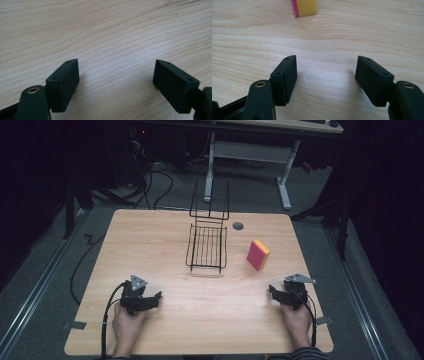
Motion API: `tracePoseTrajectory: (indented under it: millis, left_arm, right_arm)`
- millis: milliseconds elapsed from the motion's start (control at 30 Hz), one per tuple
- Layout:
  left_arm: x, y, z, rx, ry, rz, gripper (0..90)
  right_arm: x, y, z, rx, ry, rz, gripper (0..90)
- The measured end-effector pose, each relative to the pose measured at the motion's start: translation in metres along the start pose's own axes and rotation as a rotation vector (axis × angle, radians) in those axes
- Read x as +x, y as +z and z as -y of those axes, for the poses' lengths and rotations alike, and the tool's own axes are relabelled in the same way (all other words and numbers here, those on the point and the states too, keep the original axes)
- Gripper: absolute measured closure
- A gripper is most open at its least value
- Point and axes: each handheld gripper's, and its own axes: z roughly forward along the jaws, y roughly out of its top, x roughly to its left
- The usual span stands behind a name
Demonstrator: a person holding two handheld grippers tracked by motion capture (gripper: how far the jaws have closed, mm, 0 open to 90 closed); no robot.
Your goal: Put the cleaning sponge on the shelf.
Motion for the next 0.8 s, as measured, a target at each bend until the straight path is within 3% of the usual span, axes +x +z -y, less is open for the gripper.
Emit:
tracePoseTrajectory:
  millis: [800]
  left_arm:
    - [0.0002,0.0000,0.0000,-0.001,-0.002,0.002,21.6]
  right_arm:
    - [0.0010,-0.0003,0.0004,-0.001,-0.009,-0.008,34.5]
